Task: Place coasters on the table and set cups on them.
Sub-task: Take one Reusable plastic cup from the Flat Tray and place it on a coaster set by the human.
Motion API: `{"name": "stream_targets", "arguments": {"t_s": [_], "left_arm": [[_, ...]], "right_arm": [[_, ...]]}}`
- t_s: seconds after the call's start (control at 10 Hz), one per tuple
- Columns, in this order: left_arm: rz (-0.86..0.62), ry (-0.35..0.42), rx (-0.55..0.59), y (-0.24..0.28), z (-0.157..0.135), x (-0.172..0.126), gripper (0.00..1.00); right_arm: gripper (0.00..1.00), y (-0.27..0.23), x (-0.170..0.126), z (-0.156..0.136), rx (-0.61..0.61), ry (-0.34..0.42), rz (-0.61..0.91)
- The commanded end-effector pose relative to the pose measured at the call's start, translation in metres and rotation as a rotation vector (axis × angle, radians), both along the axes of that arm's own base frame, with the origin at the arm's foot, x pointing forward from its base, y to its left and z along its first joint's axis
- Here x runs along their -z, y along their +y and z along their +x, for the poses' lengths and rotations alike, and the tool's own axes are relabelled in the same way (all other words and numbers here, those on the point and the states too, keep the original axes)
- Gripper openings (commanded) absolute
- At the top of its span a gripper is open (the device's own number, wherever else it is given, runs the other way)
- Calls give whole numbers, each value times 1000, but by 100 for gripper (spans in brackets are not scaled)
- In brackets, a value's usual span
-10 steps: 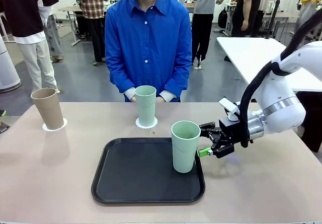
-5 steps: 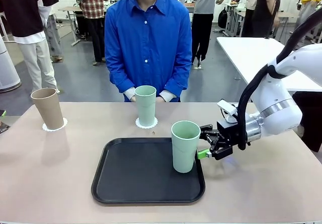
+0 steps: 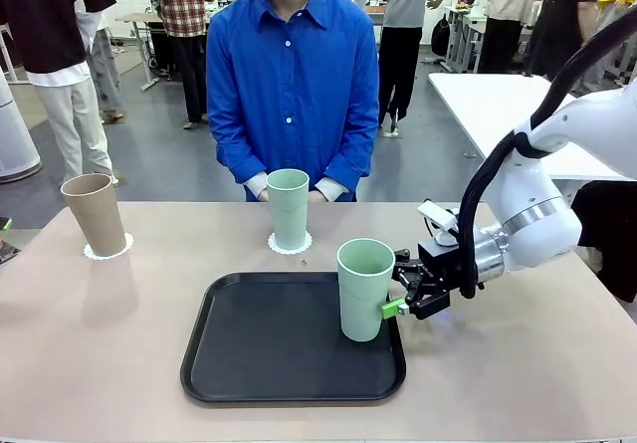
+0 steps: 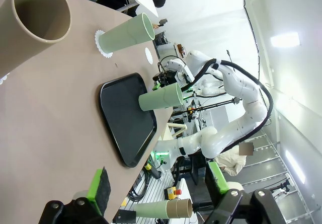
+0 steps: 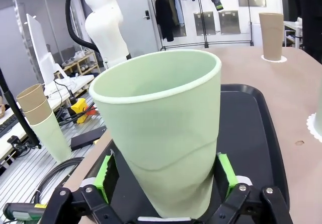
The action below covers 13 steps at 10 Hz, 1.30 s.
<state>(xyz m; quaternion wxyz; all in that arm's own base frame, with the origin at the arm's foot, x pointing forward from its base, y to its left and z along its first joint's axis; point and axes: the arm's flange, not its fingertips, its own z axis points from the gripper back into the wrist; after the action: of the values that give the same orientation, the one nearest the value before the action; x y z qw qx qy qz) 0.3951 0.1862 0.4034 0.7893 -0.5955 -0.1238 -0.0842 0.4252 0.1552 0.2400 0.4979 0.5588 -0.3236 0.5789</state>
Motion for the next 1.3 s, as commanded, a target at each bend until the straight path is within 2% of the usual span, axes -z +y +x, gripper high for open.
{"name": "stream_targets", "arguments": {"t_s": [0.0, 1.1, 1.2], "left_arm": [[-7, -4, 3, 1, -1, -2, 100], [-7, -4, 3, 1, -1, -2, 100], [-7, -4, 3, 1, -1, -2, 100]], "right_arm": [[100, 7, 9, 8, -13, -6, 2], [100, 43, 23, 16, -68, 25, -25], [57, 44, 25, 16, -106, 20, -15]]}}
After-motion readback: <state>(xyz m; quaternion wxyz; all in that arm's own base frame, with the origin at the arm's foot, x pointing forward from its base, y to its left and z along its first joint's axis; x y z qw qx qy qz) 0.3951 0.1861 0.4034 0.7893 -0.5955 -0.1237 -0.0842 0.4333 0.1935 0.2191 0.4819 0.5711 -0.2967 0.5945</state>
